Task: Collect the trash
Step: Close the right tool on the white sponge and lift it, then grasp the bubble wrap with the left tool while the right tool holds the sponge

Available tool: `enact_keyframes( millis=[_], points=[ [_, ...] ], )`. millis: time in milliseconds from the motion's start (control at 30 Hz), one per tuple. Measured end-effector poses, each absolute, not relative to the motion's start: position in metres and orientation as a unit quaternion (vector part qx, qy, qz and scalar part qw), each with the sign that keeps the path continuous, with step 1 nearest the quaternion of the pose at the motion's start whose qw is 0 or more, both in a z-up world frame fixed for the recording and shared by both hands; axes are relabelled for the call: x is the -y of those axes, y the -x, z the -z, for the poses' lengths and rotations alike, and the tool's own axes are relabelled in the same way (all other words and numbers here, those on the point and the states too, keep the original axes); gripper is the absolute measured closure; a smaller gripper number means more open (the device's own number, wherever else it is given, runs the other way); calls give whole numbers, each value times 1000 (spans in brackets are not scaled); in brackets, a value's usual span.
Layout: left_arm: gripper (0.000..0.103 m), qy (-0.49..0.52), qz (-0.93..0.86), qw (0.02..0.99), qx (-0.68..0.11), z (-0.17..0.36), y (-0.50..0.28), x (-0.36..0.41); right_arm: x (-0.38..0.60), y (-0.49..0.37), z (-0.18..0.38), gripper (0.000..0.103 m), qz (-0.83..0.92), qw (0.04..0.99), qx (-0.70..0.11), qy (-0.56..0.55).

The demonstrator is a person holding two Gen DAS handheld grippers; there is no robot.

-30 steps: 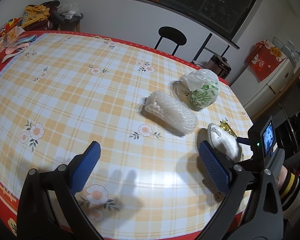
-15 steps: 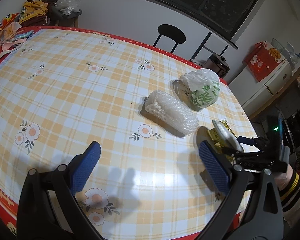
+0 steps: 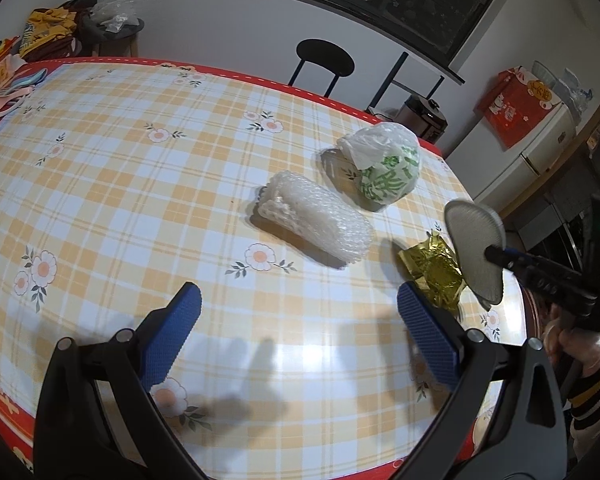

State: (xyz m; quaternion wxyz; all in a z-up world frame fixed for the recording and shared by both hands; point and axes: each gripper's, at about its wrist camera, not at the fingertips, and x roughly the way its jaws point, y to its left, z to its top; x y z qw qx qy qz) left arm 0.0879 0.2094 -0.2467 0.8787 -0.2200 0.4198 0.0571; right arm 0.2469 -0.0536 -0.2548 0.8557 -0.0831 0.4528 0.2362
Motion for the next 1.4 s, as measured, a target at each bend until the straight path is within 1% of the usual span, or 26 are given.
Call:
enact_keyframes(
  millis=[100,300,533,700,767,933,1067,1300,1333,1367,1400],
  points=[
    [6,224,-52,876,-424,249,-92,-205,70,-247,247,80,-223,865,-447,55],
    [6,229,-45,870,-434,254,-100,-196,104,-242,246,85,-202,868,-453,-6],
    [7,257,-43,858,-444,266,-115,-195,134,-232,253,85,-184,866,-462,-48],
    [8,311,-68,838,-443,279,-139,-210,149,-227,254,85,-173,868,-461,-58],
    [11,329,-76,831,-441,283,-152,-214,155,-227,254,85,-170,869,-461,-61],
    [11,372,-106,809,-443,297,-180,-221,171,-225,254,85,-160,871,-460,-69],
    [11,375,-134,800,-450,307,-202,-222,182,-224,252,85,-154,872,-459,-76],
    [11,375,-155,789,-461,323,-215,-220,202,-216,244,85,-145,876,-451,-89],
    [14,376,-157,788,-462,325,-216,-220,204,-215,244,85,-144,877,-450,-91],
    [21,377,-158,786,-464,327,-216,-220,206,-215,243,85,-142,877,-449,-93],
    [25,377,-160,784,-467,329,-216,-220,208,-214,243,85,-141,878,-448,-94]
  ],
)
